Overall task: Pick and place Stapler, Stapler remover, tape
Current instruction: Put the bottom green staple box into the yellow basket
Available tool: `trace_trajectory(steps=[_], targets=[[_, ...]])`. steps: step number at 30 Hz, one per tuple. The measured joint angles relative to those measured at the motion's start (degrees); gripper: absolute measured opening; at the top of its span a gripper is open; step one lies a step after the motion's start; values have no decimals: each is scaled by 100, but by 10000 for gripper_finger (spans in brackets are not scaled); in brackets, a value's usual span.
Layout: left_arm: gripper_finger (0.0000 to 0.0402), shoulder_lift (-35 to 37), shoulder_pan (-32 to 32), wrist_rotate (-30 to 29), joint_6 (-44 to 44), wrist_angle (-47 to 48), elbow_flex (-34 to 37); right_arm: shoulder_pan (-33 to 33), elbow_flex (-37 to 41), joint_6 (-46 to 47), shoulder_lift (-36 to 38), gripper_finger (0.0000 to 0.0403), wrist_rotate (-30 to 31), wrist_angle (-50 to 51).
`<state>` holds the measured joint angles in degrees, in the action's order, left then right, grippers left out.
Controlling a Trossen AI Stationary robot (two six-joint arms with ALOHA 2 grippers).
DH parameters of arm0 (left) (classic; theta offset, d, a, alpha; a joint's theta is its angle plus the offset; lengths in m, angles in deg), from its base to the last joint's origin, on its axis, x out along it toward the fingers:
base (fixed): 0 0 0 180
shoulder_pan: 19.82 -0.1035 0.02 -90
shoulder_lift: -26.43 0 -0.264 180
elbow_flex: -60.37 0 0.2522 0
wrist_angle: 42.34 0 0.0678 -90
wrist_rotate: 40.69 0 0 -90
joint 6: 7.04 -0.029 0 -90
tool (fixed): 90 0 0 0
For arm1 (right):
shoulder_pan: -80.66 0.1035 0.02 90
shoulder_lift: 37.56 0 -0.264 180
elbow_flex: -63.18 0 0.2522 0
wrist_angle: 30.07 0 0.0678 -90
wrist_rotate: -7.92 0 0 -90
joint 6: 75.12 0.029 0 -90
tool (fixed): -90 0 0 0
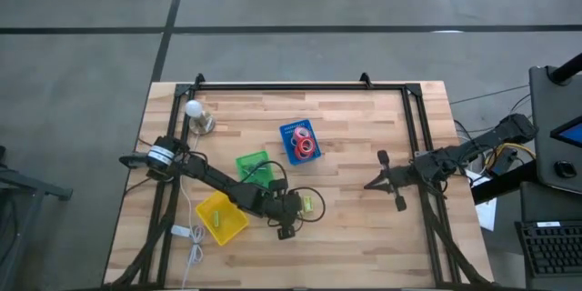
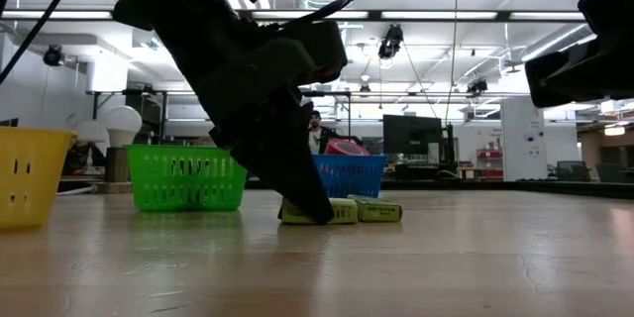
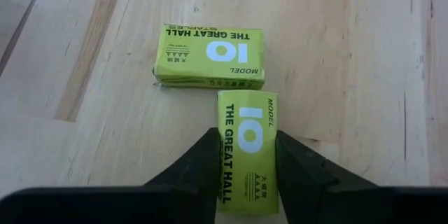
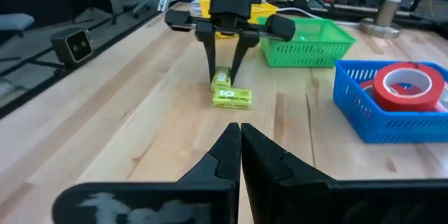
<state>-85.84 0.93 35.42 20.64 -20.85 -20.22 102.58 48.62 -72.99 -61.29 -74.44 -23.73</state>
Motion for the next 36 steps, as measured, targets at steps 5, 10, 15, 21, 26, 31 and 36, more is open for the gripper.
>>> trace_trajectory(steps=[5, 10, 15, 21, 26, 31, 36], targets=[[107, 0, 9, -2, 53, -16, 0, 2, 0, -194, 2, 9, -10, -2], [113, 112, 11, 20, 98, 23, 6, 4, 0, -191, 2, 9, -15, -5], [113, 588, 42, 258, 280, 363, 11, 4, 0, -229, 1, 9, -15, -7], [115, 1499, 190, 1031, 1149, 1438, 11, 4, 0, -227, 2, 9, -15, -6], [115, 2296, 555, 1709, 2446, 2669, 50, 4, 0, -225, 0, 9, -15, -6], [117, 2784, 1198, 1173, 3865, 4103, 51, 4, 0, -222, 2, 9, -15, -7], [118, 2876, 1840, 85, 4749, 4982, 57, 4, -2, -219, 2, 9, -15, -7]])
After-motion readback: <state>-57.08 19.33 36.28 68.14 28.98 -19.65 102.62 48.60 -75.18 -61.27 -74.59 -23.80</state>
